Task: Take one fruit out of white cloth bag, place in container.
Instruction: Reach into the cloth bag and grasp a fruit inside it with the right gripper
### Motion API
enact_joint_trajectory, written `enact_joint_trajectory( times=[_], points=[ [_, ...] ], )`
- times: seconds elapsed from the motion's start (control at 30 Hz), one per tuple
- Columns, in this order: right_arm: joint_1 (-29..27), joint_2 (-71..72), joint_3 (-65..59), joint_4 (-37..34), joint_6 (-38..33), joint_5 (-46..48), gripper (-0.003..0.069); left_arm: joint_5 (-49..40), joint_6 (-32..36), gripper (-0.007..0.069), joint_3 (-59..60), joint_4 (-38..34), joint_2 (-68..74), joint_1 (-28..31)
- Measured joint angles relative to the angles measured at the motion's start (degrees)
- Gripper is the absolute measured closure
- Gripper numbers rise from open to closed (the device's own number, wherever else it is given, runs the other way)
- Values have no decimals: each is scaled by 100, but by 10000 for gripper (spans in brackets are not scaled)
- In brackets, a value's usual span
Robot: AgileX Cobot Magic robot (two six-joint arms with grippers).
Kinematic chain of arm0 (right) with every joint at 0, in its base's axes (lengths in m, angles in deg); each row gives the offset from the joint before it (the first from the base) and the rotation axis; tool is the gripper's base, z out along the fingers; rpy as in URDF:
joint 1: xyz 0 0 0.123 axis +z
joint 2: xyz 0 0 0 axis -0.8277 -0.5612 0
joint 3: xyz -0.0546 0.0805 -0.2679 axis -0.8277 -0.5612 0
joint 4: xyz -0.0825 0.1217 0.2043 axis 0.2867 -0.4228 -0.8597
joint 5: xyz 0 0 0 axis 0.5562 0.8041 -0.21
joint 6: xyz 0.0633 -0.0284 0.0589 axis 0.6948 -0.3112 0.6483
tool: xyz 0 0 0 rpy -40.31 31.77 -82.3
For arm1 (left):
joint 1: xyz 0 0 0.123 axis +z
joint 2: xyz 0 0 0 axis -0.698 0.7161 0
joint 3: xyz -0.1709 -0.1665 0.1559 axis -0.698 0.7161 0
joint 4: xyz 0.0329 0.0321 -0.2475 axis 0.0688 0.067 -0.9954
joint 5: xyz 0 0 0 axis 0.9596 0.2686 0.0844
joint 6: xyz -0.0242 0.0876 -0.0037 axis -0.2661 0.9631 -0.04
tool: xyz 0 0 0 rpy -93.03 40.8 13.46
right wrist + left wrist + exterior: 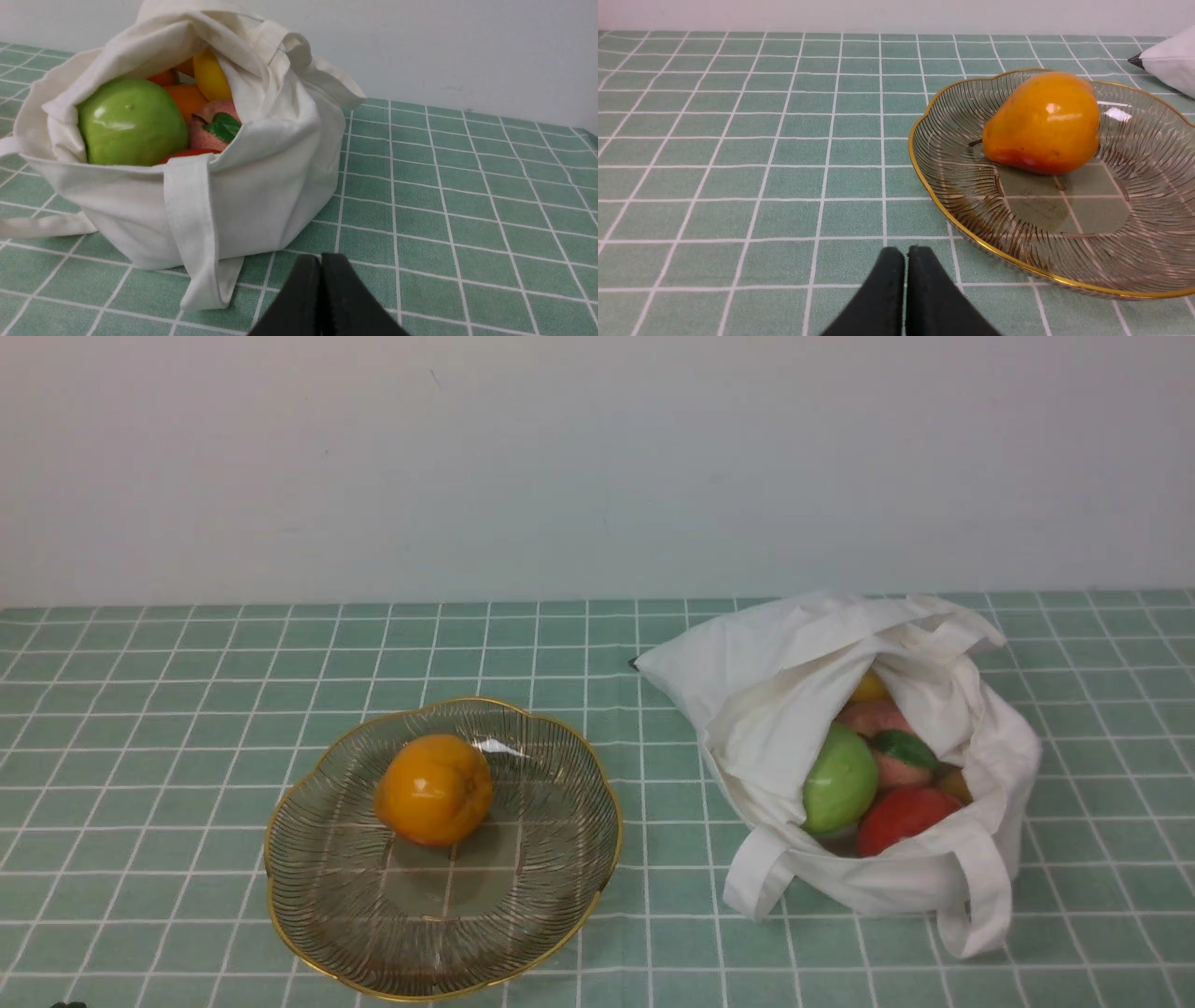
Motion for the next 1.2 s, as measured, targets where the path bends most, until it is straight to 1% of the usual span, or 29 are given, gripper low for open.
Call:
enact_joint_trajectory(
  times=[0.97,1.03,1.1,1.13,1.17,1.2],
  points=[
    [0,0,0,25,-39,-6,669,0,0,632,0,0,0,0],
    [0,0,0,-116,5,-101,669,0,0,632,0,0,0,0],
    [0,0,-39,-586,203,-369,669,0,0,632,0,0,0,0],
    [0,0,-46,-702,246,-428,669,0,0,632,0,0,0,0],
    [0,0,-45,-1214,482,-729,669,0,-30,632,0,0,0,0],
    [0,0,-45,-1508,612,-908,669,0,0,632,0,0,0,0]
  ],
)
